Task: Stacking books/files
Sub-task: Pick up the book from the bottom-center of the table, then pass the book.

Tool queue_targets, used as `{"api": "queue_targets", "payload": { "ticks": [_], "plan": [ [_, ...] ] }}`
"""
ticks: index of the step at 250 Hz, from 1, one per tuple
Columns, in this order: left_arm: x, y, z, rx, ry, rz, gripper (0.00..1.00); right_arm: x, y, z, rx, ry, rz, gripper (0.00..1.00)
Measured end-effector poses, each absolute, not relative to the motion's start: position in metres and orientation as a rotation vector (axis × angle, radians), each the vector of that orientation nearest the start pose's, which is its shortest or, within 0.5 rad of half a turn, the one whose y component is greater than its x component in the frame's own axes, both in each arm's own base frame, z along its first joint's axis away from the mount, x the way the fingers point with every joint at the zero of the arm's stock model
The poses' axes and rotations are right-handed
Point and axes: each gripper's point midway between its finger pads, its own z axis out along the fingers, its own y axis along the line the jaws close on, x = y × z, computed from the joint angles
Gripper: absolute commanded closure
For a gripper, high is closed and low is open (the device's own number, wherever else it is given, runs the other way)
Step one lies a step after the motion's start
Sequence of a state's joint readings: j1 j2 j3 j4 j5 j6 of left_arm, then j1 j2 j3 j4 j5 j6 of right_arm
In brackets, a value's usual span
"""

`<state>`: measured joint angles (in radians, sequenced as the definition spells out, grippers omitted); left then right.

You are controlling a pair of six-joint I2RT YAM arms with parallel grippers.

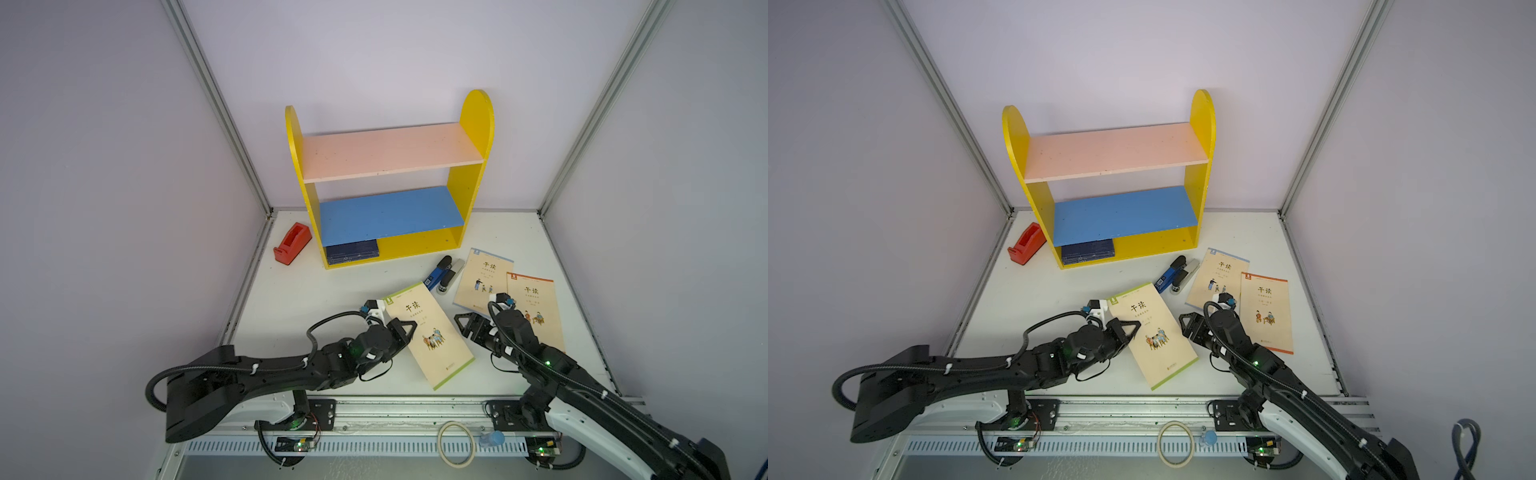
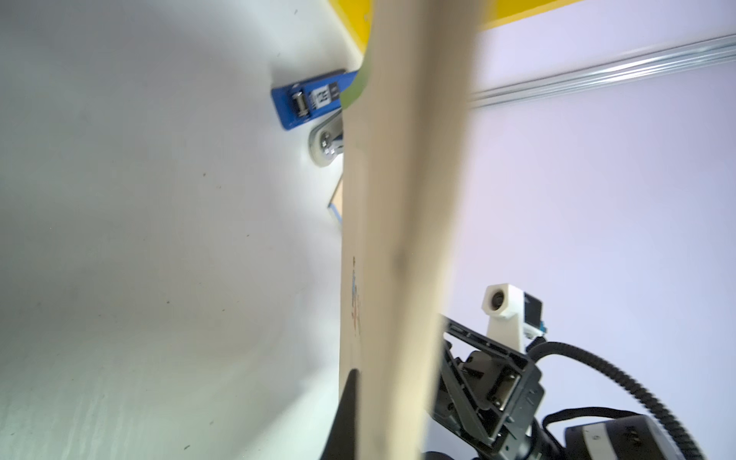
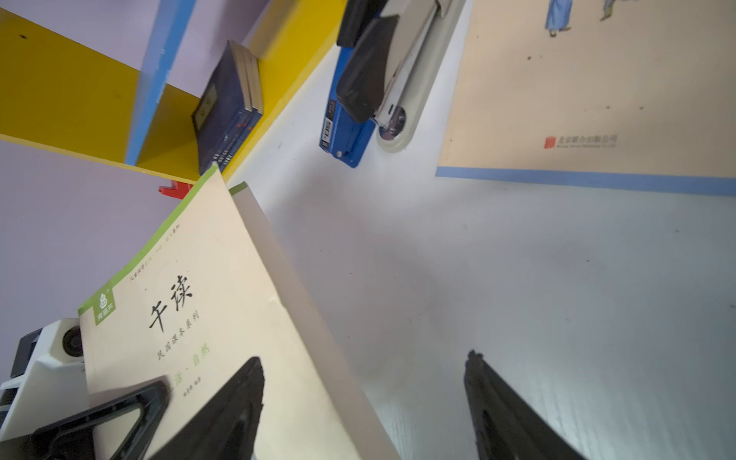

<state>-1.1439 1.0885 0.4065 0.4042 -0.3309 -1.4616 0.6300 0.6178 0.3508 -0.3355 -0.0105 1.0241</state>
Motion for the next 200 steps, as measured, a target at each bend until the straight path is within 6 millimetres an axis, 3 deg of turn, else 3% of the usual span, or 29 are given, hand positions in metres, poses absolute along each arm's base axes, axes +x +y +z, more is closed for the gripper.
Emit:
{"api": "queue_targets", "payload": {
  "ticks": [29,64,122,168,200],
  "plan": [
    [0.196,-0.27,0.206,-0.616,1.969,-1.411,1.0,0.205,0.156,0.142,0.43,2.255,0.964,0.17],
    [0.196,-0.231,0.241,-0.658,1.87,-1.368,1.0,0.202,0.16,0.155,0.413,2.252,1.008,0.11],
    [0.2,-0.177,0.269,-0.714,1.761,-1.268,1.0,0.197,0.184,0.176,0.395,2.241,1.201,0.09],
    [0.208,-0.154,0.288,-0.753,1.684,-1.232,1.0,0.187,0.216,0.208,0.313,2.169,1.399,0.09],
    [0.213,-0.142,0.299,-0.781,1.634,-1.205,1.0,0.175,0.237,0.213,0.312,2.106,1.534,0.09]
  ]
}}
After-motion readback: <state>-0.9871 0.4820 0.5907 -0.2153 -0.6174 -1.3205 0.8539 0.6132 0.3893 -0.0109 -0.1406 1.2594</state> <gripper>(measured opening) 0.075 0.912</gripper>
